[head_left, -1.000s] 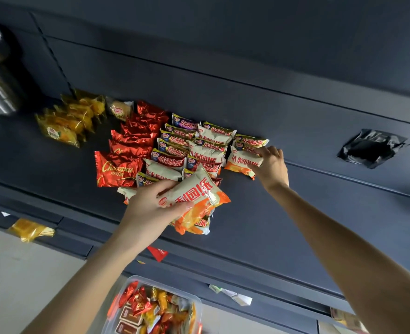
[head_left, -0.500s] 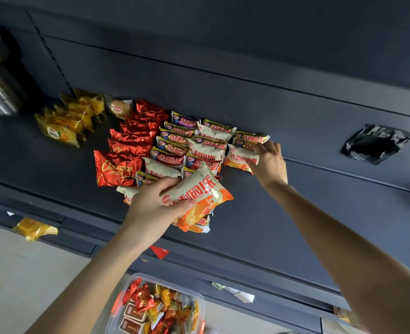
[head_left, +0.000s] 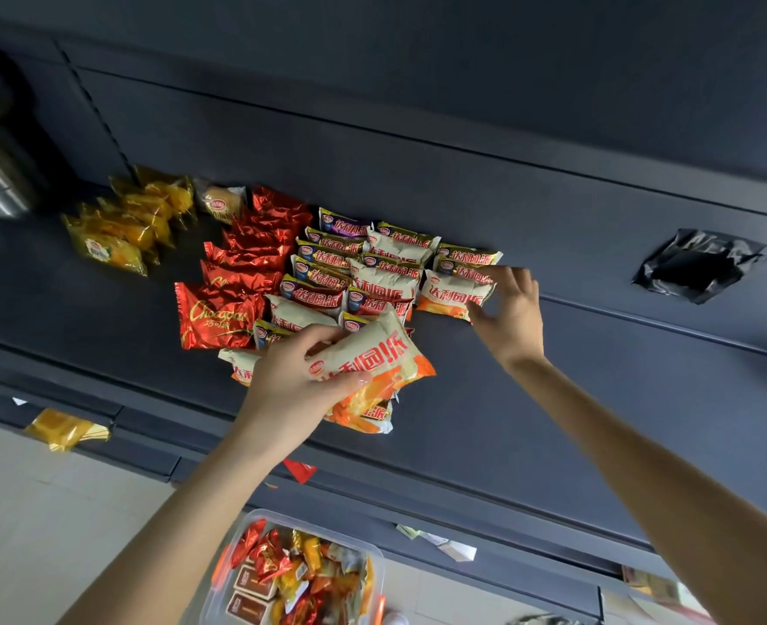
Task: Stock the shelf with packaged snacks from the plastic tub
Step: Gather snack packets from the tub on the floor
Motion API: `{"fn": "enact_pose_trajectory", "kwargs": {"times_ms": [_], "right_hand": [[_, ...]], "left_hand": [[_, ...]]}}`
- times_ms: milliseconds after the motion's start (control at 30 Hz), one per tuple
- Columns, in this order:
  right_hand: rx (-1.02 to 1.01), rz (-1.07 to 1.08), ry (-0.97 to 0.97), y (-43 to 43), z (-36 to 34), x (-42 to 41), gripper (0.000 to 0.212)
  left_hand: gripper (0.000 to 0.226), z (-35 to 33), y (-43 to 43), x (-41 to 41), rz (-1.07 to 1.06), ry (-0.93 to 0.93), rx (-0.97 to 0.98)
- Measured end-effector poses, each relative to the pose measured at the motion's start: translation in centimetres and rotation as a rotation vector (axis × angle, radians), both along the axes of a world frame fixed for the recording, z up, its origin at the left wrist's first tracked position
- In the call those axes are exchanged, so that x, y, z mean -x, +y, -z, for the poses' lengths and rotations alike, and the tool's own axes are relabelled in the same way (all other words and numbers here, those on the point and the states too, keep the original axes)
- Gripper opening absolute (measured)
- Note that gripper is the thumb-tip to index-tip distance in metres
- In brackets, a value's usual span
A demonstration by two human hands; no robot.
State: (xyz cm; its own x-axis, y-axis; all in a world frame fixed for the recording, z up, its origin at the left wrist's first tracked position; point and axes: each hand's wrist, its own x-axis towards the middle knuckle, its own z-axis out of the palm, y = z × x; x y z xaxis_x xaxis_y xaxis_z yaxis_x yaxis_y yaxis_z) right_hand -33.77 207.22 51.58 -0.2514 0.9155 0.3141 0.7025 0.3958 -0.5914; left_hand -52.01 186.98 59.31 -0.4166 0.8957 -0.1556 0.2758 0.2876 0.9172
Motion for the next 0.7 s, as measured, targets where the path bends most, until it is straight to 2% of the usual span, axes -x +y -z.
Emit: {"fn": "enact_pose_trajectory", "kwargs": {"times_ms": [67, 100, 167, 267, 433, 567, 633, 700], "right_hand": [[0.467, -0.183, 0.354, -2.5, -2.8, 0.0, 0.018], [0.672, -0.316, 0.477, -3.8, -4.0, -0.1, 0.019], [0.845, -0.558, 0.488, -6.3, -5.5, -0.6, 0.038], [0.825, -0.642, 0.366, -9.0, -5.8, -0.7, 0.035], [0.797, -0.502, 0.415, -8.9, -5.6, -2.0, 0.038], [0.676, -0.213, 0.443, -6.4, -3.8, -3.9, 0.038], [0.555, -0.041, 0.347, -5.0, -2.1, -4.6, 0.039], [0.483, 0.018, 0.239, -4.0, -0.4, -4.8, 0.038]], "left_hand": [[0.048, -0.1, 0.3, -0.2, 0.015, 0.048, 0.014], [0.047, -0.1, 0.5, -0.4, 0.024, 0.076, 0.027], [0.043, -0.2, 0.9, -0.8, 0.026, 0.128, 0.04], [0.042, -0.4, 1.4, -1.5, 0.056, 0.17, 0.018], [0.049, -0.6, 1.6, -2.3, 0.146, 0.234, -0.036], [0.037, -0.1, 0.8, -1.8, -0.012, 0.117, -0.1], [0.029, 0.6, -0.3, -1.4, -0.11, 0.092, -0.128], [0.024, 1.6, -1.7, -1.0, -0.202, 0.093, -0.145]]}}
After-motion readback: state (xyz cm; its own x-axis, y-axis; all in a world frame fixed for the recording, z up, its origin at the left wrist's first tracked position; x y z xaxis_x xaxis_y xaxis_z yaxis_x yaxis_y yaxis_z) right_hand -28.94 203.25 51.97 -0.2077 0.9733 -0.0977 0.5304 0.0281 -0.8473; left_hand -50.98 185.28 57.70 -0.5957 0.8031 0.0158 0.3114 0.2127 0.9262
